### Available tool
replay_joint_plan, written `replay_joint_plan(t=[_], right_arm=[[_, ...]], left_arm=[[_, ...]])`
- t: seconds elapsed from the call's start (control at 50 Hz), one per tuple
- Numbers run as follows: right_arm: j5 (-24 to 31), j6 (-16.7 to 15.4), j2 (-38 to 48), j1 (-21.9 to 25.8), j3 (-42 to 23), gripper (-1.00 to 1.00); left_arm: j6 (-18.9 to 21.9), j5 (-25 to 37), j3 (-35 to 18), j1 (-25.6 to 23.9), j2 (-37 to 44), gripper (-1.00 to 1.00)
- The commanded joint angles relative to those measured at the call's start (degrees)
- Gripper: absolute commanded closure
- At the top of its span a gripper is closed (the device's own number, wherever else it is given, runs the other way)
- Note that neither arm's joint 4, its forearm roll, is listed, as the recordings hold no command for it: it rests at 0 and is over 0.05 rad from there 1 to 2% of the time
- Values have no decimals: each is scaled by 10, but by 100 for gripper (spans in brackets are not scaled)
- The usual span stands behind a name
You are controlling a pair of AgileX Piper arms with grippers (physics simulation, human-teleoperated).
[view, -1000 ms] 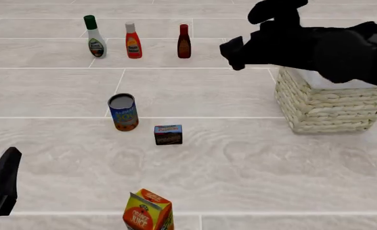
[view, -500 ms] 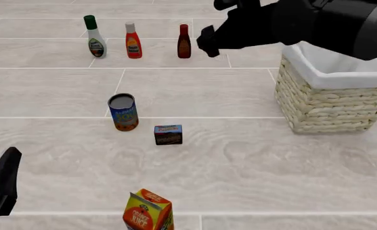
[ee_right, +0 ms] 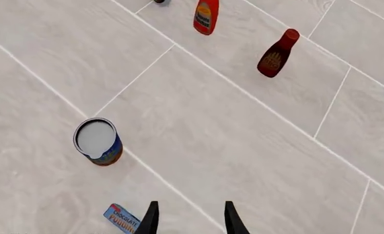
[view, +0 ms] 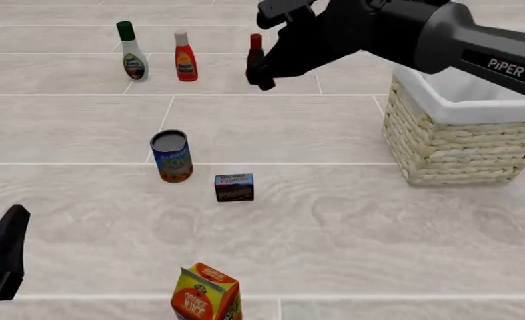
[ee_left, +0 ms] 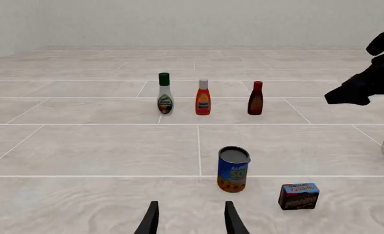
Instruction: Pick the chocolate pudding and place it in the basket.
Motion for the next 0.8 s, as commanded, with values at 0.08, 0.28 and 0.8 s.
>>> replay_joint_plan(t=[0.08, 0.28, 0.8], right_arm=[[47, 4, 52, 15, -65, -100], [68, 0, 76, 29, -96, -100], [56, -35, 94, 63, -92, -100]], left_arm=[[0, 0, 0, 0, 0, -100], [0, 0, 0, 0, 0, -100], [0, 0, 0, 0, 0, -100]])
